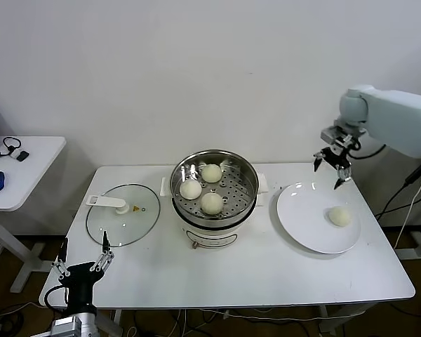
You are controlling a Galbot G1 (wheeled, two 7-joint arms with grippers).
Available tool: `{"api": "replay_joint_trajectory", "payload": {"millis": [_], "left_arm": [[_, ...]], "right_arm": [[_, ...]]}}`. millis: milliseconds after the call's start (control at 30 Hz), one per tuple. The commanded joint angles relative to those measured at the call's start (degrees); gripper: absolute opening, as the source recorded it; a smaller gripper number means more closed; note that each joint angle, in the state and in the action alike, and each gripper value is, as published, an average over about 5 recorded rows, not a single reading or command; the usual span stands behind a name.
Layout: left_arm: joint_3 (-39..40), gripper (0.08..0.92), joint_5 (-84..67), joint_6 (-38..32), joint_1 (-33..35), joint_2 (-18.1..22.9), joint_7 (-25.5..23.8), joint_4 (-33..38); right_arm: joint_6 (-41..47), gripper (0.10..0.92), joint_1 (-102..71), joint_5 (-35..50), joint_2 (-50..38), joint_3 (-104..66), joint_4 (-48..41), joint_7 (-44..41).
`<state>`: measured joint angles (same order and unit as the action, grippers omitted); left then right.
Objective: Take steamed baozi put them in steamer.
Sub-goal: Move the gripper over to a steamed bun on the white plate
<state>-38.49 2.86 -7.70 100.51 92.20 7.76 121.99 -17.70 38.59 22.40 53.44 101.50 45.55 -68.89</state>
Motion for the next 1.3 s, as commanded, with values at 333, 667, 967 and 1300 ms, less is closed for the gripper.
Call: {"api": "replay_joint_trajectory", "payload": {"millis": [333, 667, 967, 1300], "left_arm": [[0.02, 0.823, 0.89, -0.38, 0.23, 2.8, 0.22, -1.14], [0.02, 0.823, 1.78, -0.9, 0.33, 2.8, 0.31, -1.53], [-0.23, 0.823, 1.86, -1.39, 0.18, 2.8, 0.51, -2.03], [-0.26, 0.823, 1.69, -1.55, -0.05, 2.8, 0.7, -2.07]], "right_arm": [[2.74, 0.823, -22.63, -17.49, -4.02, -25.81, -16.99, -1.07], [0.09, 0.823, -28.14, -22.42, -0.9, -34.92, -22.33, -0.62], [-2.7, 0.823, -30.67, -25.16, 1.75, -40.27, -26.92, 0.49], [-3.92, 0.823, -31.02, -27.38, 2.93, -42.6, -28.04, 1.38]]}}
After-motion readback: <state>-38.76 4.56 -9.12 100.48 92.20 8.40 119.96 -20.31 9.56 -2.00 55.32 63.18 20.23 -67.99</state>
